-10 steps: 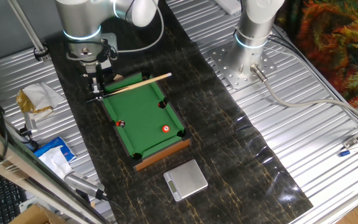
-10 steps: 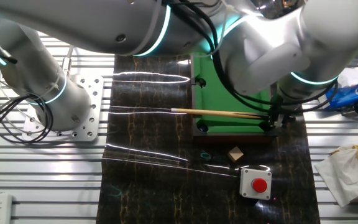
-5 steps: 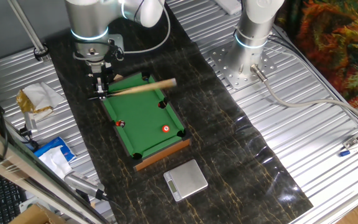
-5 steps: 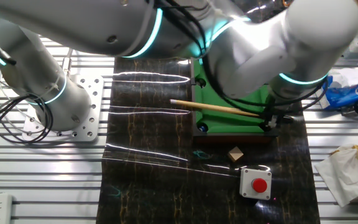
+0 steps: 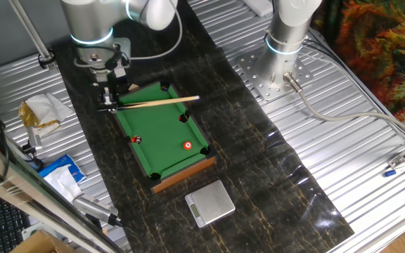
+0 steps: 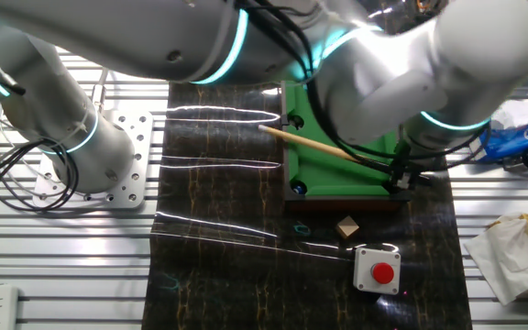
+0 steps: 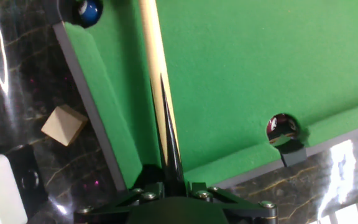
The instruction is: Hit the pool ball
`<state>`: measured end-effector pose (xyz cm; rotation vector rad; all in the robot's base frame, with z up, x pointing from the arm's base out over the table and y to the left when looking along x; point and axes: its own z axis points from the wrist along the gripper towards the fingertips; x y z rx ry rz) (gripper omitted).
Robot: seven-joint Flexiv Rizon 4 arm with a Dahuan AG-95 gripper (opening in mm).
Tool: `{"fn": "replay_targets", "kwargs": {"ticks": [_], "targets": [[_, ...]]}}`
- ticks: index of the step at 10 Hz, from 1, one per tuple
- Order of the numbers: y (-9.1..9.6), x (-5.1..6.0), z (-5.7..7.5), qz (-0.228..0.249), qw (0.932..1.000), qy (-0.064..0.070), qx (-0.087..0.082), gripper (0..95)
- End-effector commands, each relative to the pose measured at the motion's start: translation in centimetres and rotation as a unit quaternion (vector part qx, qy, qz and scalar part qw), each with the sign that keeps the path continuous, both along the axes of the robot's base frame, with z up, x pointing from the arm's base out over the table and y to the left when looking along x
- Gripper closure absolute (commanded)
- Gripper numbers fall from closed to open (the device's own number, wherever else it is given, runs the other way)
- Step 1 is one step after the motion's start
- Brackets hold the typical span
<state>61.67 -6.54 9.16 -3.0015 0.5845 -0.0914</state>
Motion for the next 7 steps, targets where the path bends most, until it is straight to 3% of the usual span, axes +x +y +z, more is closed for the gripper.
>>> {"fn": "replay_targets", "kwargs": {"ticks": [1,3,5,7], "targets": [[-1.1,0.3,1.0,-0.048,0.9987,-0.001,-0.016,95.0],[-2.6,1.0,2.4,-0.095,0.9950,0.002,-0.029,95.0],[-3.8,1.3,3.5,-0.154,0.9871,0.002,-0.042,95.0],[-4.6,1.9,4.7,-0.227,0.9708,-0.011,-0.075,95.0]]}}
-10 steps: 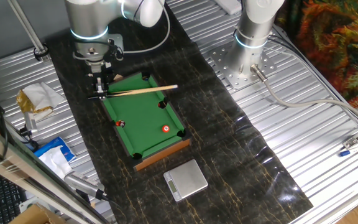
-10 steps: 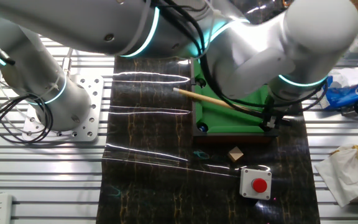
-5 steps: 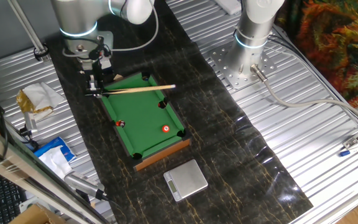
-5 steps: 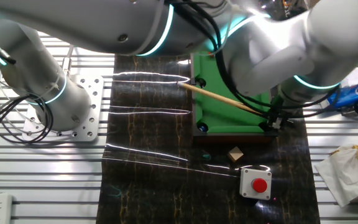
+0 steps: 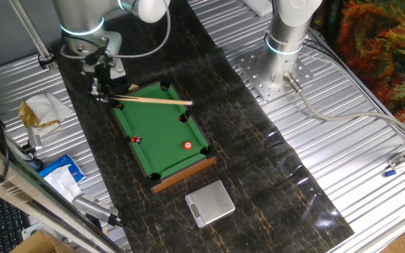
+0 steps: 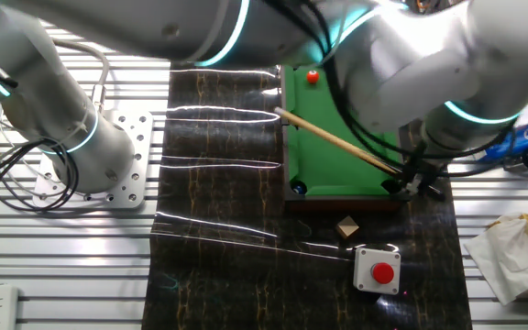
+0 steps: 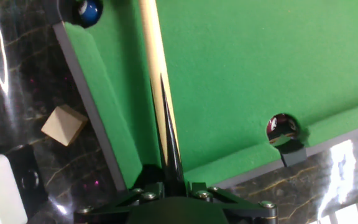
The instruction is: Hit the pool ball
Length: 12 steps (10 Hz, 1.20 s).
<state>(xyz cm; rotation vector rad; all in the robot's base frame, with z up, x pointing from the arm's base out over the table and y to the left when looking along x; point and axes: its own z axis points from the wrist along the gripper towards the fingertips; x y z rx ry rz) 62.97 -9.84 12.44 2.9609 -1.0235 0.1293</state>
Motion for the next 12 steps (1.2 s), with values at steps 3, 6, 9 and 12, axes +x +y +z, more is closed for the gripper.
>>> {"fn": "replay_targets", "kwargs": {"ticks": [3,6,9,12], "targets": [[-2.4,1.3,3.1,-0.162,0.9847,-0.034,-0.054,95.0],[-2.4,1.3,3.1,-0.176,0.9790,-0.074,-0.072,95.0],[-2.6,1.3,3.3,-0.190,0.9713,-0.112,-0.089,95.0],[-2.4,1.8,3.7,-0.161,0.9782,-0.112,-0.070,95.0]]}}
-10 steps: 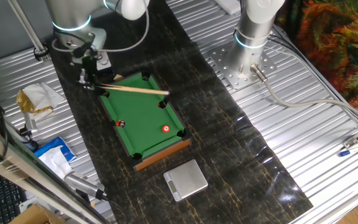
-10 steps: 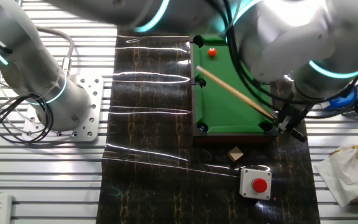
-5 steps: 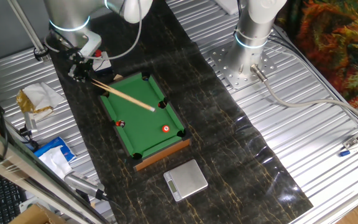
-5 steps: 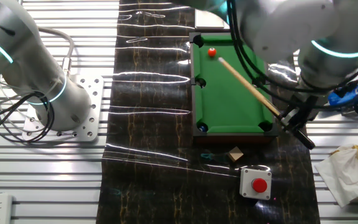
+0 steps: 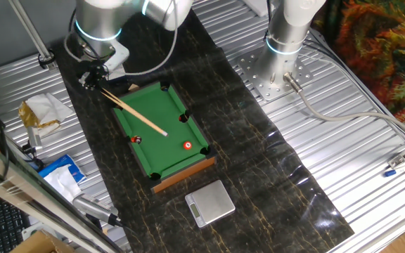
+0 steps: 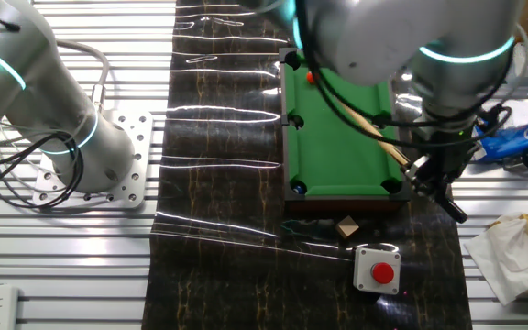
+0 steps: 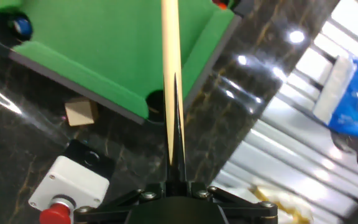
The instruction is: Hit the pool ball
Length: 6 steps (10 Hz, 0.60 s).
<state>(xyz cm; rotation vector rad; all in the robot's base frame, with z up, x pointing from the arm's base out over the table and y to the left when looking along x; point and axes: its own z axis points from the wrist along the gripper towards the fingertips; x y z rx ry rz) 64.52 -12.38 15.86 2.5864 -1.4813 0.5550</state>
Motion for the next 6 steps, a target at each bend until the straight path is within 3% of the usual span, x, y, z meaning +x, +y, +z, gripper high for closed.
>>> {"fn": "replay_targets", "kwargs": {"ticks": [1,4,6], "targets": [[0.19,0.50,0.51,0.033,0.9989,0.011,0.030,95.0],[0.35,0.82,0.89,0.026,0.9988,0.014,0.039,95.0],[0.55,0.89,0.74,0.017,0.9991,0.012,0.036,95.0]]}}
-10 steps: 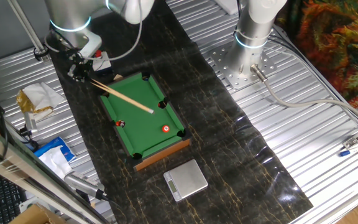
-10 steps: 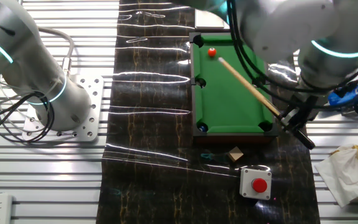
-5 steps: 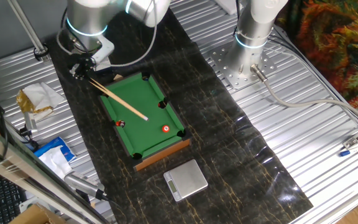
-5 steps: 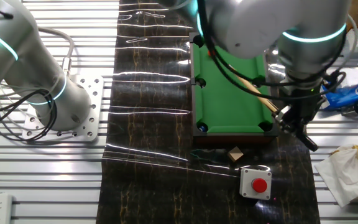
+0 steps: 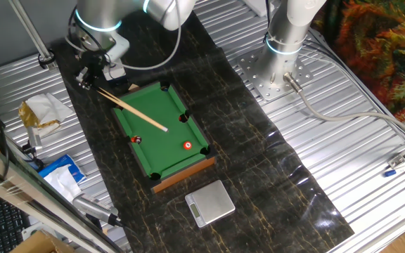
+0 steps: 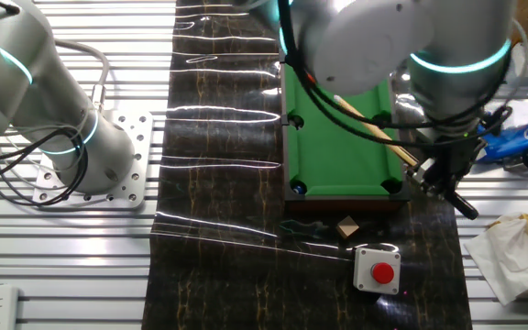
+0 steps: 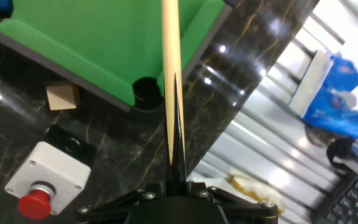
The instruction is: Hit the pool ball
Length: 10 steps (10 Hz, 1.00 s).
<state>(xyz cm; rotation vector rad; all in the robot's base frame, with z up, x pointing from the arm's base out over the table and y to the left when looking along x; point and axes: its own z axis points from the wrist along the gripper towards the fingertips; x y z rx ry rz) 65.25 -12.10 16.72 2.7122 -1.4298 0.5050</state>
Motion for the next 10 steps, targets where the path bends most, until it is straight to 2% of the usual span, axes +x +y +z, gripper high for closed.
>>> {"fn": "replay_targets", "kwargs": {"ticks": [1,4,10], "targets": [[0.4,0.2,-0.2,-0.024,0.9997,0.007,-0.005,95.0],[1.2,0.4,-0.7,-0.022,0.9996,0.005,-0.019,95.0],[2.3,0.7,-1.6,-0.012,0.9996,0.006,-0.025,95.0]]}}
